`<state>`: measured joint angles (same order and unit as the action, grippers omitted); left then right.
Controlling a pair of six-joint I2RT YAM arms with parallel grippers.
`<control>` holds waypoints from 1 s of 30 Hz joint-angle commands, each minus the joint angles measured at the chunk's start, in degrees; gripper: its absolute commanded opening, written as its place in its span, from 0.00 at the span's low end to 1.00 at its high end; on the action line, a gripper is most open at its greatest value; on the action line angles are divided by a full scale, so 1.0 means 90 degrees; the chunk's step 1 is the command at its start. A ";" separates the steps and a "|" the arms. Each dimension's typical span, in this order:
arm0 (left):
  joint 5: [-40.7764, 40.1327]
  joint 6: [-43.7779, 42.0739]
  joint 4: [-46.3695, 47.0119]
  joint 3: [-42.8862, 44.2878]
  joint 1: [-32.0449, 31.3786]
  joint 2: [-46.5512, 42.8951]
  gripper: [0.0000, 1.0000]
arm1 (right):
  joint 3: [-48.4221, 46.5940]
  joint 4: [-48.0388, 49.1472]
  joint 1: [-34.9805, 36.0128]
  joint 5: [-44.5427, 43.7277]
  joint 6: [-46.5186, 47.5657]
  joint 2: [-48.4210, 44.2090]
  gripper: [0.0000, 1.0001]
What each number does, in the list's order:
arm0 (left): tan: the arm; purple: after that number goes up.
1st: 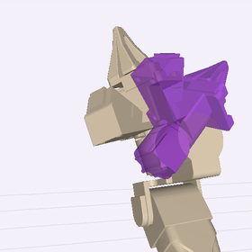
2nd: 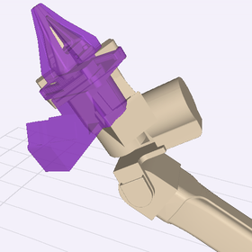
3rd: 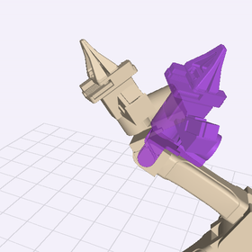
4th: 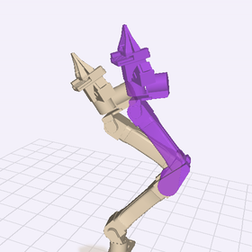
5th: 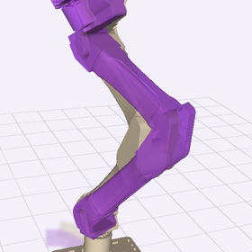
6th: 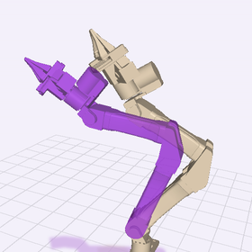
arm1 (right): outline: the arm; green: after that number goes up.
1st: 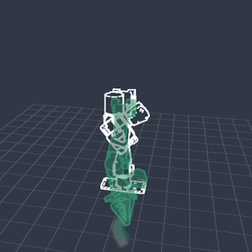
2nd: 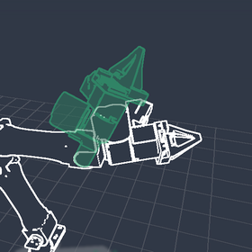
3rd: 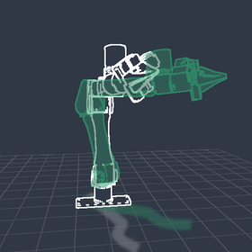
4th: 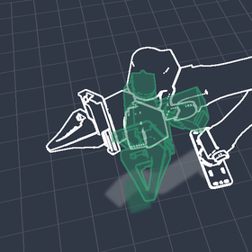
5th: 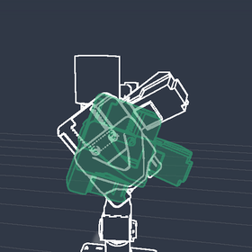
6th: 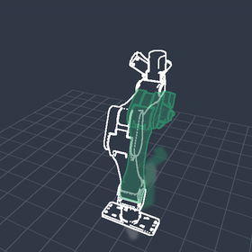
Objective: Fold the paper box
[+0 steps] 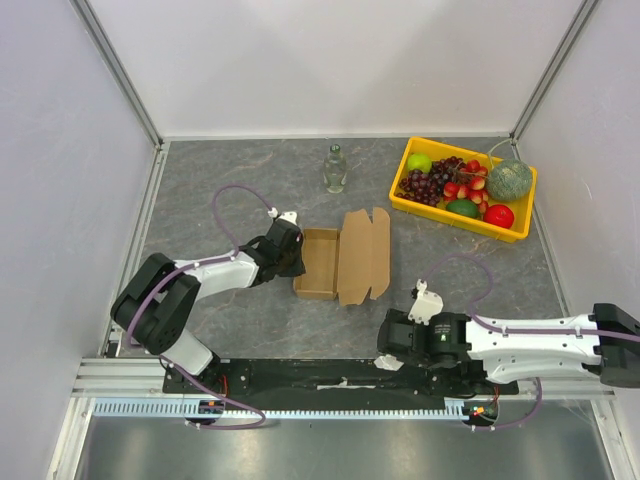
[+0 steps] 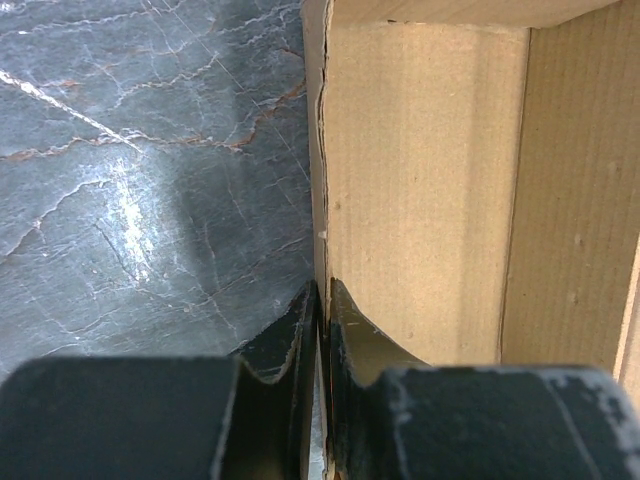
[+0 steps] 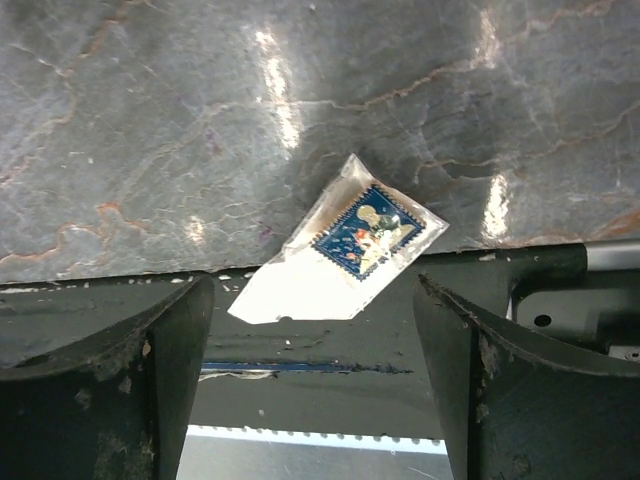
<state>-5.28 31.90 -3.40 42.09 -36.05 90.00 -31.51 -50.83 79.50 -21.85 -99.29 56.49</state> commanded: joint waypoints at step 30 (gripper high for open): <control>0.0459 -0.0039 0.0075 -0.0350 0.0041 0.0127 0.14 | 0.0688 0.0823 0.0317 -0.0522 -0.1157 0.1076 0.67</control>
<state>-2.57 31.90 -0.91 40.25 -35.68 89.21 -28.27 -48.64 82.13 -25.93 -109.01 62.02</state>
